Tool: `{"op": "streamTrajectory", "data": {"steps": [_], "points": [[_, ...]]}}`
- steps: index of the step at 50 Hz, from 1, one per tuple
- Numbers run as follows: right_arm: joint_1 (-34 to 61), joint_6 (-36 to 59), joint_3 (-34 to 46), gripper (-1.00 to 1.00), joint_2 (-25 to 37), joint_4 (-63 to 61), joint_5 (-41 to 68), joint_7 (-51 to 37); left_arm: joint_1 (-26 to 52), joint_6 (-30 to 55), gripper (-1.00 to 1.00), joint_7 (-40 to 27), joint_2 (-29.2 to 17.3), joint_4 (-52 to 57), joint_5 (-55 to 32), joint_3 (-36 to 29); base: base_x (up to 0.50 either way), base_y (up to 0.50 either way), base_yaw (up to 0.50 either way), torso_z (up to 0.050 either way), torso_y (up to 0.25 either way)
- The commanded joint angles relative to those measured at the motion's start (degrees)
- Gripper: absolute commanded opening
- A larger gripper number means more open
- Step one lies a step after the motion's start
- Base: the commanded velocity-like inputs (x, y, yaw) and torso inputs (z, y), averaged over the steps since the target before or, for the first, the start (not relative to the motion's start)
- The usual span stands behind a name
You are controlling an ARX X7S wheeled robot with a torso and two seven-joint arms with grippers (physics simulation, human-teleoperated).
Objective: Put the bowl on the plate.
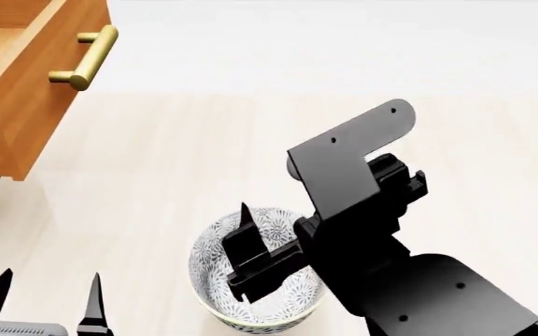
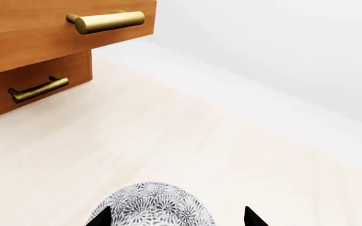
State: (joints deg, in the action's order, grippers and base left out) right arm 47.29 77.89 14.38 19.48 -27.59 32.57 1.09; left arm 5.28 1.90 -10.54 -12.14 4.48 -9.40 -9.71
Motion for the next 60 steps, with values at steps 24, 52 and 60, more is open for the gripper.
{"op": "streamTrajectory", "data": {"steps": [24, 52, 60], "points": [[12.54, 6.01, 10.38, 1.00, -1.32, 14.05, 3.27, 6.55, 0.12, 0.50, 1.00, -1.04, -0.88, 1.14, -0.53, -0.85, 0.00, 0.00, 0.00, 0.000, 0.000], [17.92, 7.08, 14.65, 1.00, -2.80, 19.97, 6.82, 9.29, 0.28, 1.18, 1.00, -1.78, -1.69, 2.22, -1.41, -1.23, 0.00, 0.00, 0.00, 0.000, 0.000], [18.99, 4.28, 18.06, 1.00, -2.91, 25.41, 5.26, 10.58, 0.29, 0.94, 1.00, -1.97, -1.85, 2.22, -1.46, -1.49, 0.00, 0.00, 0.00, 0.000, 0.000]]}}
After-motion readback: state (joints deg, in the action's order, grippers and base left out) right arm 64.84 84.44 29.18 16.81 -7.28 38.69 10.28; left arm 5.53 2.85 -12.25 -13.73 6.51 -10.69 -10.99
